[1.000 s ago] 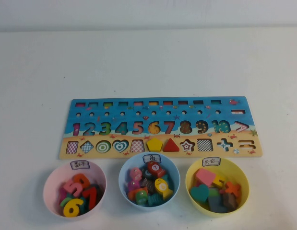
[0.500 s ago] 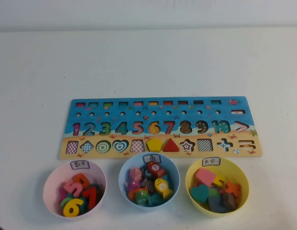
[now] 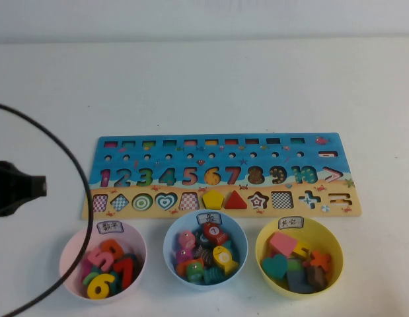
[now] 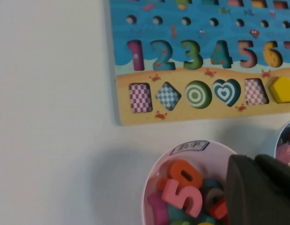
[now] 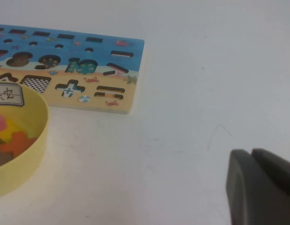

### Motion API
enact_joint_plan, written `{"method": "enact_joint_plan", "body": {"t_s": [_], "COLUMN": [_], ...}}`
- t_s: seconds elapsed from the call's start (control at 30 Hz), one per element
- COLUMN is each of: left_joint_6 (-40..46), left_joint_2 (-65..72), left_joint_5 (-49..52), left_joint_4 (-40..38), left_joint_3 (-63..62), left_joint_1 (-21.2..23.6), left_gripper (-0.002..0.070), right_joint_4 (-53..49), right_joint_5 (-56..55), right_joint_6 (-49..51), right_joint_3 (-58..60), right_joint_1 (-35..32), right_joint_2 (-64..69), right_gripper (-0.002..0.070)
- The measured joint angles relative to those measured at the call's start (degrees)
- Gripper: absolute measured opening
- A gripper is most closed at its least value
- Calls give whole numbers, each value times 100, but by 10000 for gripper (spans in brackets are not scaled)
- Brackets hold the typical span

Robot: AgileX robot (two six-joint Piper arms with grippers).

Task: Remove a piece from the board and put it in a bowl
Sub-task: Pick up the "Pentagon"

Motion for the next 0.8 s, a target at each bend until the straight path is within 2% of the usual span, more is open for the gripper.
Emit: {"method": "enact_joint_plan", "body": {"t_s": [0.13,0.4,0.57,0.8], "left_joint_6": [428,494,422,-235], "left_joint_2": [1001,2679,3762,4924], "left_joint_5": [149,254,840,1355], "left_joint_4": [-201,-201,-152,731], "left_joint_3": [-634,-2020,-3190,-4518], "left_joint_1": [-225,-1333,-1768,-2343], "left_gripper": [-3,-3,-3,-3], "right_joint_4": [0,0,0,0], "right_joint_5": [0,0,0,0], "right_joint_6": [0,0,0,0], "right_joint_3": [0,0,0,0], "right_joint_1": [0,0,0,0], "right_joint_2": [0,0,0,0], "right_gripper": [-18,-18,-18,-18]}}
